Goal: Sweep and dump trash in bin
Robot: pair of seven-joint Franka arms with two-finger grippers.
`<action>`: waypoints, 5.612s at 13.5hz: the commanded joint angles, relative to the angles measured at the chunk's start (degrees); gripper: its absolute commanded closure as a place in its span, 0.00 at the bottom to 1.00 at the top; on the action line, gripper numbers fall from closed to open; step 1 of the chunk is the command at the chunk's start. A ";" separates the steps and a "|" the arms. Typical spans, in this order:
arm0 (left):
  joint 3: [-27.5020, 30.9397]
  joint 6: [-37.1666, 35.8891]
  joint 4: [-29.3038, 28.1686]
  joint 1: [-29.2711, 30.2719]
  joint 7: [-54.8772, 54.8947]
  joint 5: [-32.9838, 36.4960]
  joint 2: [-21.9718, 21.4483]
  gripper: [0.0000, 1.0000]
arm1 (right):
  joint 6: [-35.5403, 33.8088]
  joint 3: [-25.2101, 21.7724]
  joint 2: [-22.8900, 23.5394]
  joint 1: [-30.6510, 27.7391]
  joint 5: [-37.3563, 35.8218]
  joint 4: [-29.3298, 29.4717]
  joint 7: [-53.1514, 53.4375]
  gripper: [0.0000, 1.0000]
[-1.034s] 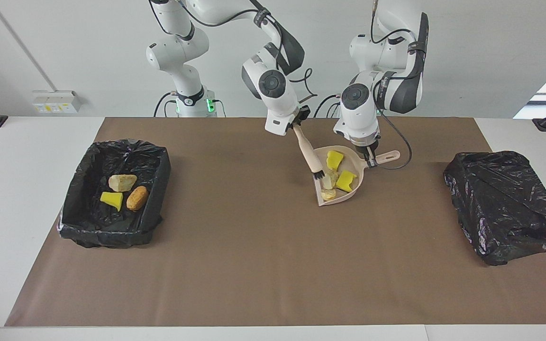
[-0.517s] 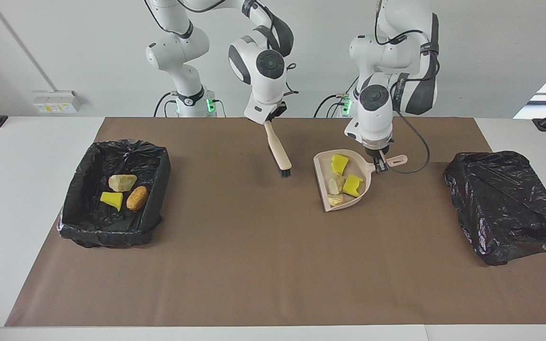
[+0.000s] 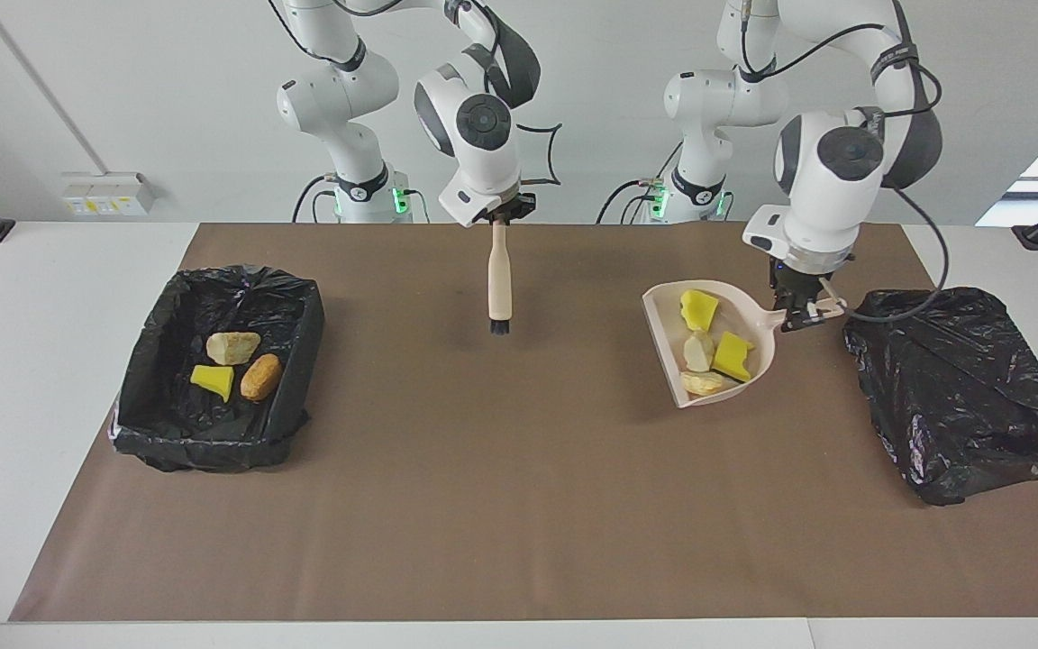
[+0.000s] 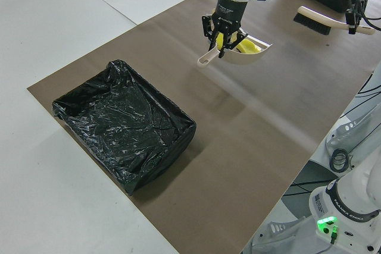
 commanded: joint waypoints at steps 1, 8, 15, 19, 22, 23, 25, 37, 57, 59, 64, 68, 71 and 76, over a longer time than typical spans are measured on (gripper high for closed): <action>-0.59 -4.51 5.49 8.28 6.07 -3.33 0.44 1.00 | 7.00 0.36 -2.85 3.67 0.99 -7.59 2.09 1.00; -0.59 -8.57 24.20 26.84 29.09 -6.14 10.36 1.00 | 16.42 0.36 -0.22 7.46 3.62 -11.92 5.61 1.00; -0.32 6.08 30.12 33.36 36.15 3.41 18.63 1.00 | 20.91 0.36 2.95 6.84 4.42 -11.83 1.04 1.00; -0.23 14.18 28.36 33.54 35.72 11.76 21.10 1.00 | 20.30 0.27 2.95 6.84 4.42 -11.65 -0.54 0.76; -0.23 14.81 27.57 32.49 35.01 19.66 21.19 1.00 | 20.13 0.19 3.39 6.75 4.42 -11.22 -1.16 0.22; -0.23 15.85 26.78 32.05 35.01 23.26 20.93 1.00 | 20.12 0.19 3.56 6.67 3.90 -11.04 -1.25 0.00; -0.15 16.30 24.50 31.26 33.88 26.63 19.87 1.00 | 20.12 0.01 4.61 6.23 3.28 -9.55 -1.69 0.00; -0.06 12.61 24.40 26.77 30.35 42.53 14.59 1.00 | 20.30 -0.17 5.15 -13.44 -14.20 2.93 -4.32 0.00; -0.67 6.99 22.73 19.57 11.91 57.60 11.16 1.00 | -5.72 -9.04 -3.82 -29.37 -18.52 24.29 -24.98 0.00; -0.67 6.81 23.26 17.21 11.02 52.15 11.43 1.00 | -5.37 -9.22 -3.90 -30.50 -18.43 23.94 -28.21 0.00; -0.67 0.41 23.35 8.77 8.40 39.49 13.71 1.00 | -7.38 -10.54 -3.20 -31.48 -18.61 24.65 -36.23 0.00; -0.67 -6.80 23.26 -1.32 -12.11 29.15 18.18 1.00 | -9.68 -10.62 -1.09 -31.57 -18.43 27.54 -36.32 0.00; -0.67 -7.60 23.09 -8.01 -25.51 19.29 21.71 1.00 | -8.88 -10.54 -1.53 -31.30 -18.52 26.67 -36.49 0.00; -0.67 -6.99 23.35 -18.91 -50.62 -0.92 25.31 1.00 | -8.62 -10.62 -1.79 -31.30 -19.31 26.14 -40.72 0.00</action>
